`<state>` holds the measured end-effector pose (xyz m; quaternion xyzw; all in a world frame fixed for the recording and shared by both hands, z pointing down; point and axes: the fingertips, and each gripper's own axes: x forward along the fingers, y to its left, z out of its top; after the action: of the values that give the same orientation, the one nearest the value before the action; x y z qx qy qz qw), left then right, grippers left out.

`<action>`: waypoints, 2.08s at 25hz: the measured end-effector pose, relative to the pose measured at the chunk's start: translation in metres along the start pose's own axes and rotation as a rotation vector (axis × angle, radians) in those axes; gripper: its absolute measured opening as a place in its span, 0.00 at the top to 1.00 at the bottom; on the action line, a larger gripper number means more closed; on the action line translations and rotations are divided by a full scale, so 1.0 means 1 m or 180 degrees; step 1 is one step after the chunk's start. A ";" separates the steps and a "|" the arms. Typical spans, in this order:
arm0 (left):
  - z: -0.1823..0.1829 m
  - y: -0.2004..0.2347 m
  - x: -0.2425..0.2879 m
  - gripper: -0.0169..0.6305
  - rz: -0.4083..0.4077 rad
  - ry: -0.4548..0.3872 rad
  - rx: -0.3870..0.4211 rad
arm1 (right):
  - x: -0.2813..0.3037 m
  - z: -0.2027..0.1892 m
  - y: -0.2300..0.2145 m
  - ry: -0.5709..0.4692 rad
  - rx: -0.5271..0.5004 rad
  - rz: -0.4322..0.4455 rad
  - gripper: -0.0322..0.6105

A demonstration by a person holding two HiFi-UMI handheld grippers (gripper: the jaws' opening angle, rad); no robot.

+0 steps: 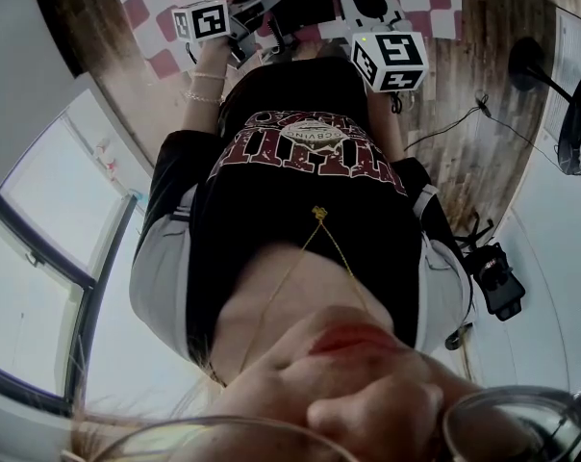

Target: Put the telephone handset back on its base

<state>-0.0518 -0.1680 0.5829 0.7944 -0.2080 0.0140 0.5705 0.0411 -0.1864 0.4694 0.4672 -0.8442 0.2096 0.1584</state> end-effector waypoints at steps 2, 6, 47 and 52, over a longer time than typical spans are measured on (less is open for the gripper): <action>0.001 0.000 0.003 0.85 -0.0017 0.0006 0.0007 | -0.001 0.001 -0.001 0.0003 -0.0003 -0.0011 0.91; 0.001 0.000 0.006 0.85 -0.0062 0.0041 0.0016 | -0.001 0.002 -0.004 0.0012 -0.0020 -0.0030 0.91; 0.002 0.001 0.005 0.83 0.0702 0.0228 0.0168 | 0.004 0.011 0.006 -0.0010 -0.0099 0.0283 0.91; 0.005 0.000 0.001 0.80 0.0870 0.0255 0.0243 | 0.002 0.014 0.007 -0.0046 -0.0120 0.0383 0.91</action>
<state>-0.0522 -0.1726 0.5810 0.7786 -0.2906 0.1312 0.5404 0.0333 -0.1920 0.4572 0.4140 -0.8757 0.1995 0.1482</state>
